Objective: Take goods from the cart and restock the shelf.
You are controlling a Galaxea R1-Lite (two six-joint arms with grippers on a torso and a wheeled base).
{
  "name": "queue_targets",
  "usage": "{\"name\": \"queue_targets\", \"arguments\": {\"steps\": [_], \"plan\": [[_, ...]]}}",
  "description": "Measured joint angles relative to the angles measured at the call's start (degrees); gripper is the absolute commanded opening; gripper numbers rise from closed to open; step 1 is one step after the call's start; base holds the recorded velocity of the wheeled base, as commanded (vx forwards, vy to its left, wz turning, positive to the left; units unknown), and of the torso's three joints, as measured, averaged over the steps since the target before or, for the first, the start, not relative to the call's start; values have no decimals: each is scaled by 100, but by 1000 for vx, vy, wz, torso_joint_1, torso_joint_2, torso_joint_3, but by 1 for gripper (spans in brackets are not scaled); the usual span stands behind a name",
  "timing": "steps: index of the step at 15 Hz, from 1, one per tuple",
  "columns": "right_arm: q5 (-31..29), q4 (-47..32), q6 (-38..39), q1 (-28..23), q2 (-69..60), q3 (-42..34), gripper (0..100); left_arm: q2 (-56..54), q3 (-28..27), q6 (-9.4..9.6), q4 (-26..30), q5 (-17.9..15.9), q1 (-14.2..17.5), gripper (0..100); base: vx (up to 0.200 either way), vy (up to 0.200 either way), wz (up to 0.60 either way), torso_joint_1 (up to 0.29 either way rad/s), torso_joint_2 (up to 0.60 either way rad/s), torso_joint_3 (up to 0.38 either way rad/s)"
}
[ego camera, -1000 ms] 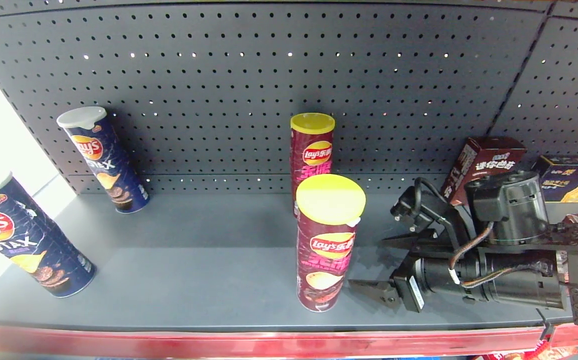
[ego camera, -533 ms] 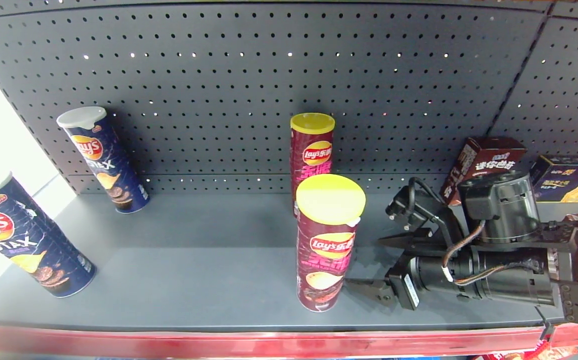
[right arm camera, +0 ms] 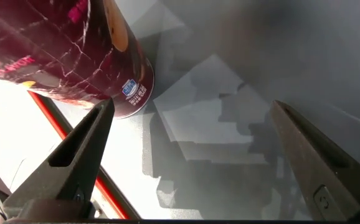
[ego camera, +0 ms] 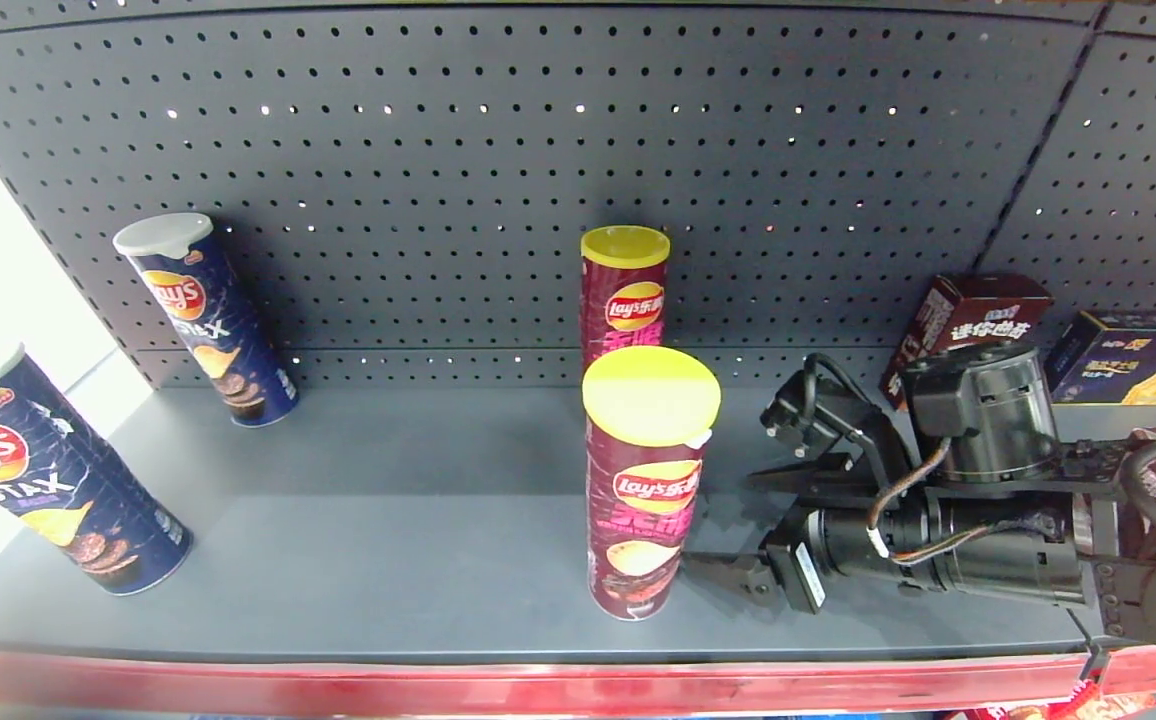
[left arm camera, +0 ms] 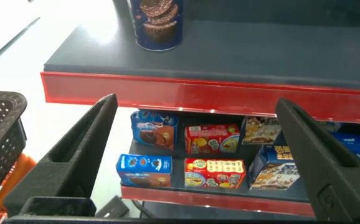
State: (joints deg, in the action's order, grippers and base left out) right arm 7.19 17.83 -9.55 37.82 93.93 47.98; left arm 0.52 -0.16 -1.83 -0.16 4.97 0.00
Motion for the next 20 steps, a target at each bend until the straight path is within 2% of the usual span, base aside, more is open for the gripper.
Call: {"name": "queue_targets", "arguments": {"steps": [20], "plan": [[0,4,-2,-17,9,-30,100,0,-2,0,0,2,0,100,0,0,0,0,0,0]]}}
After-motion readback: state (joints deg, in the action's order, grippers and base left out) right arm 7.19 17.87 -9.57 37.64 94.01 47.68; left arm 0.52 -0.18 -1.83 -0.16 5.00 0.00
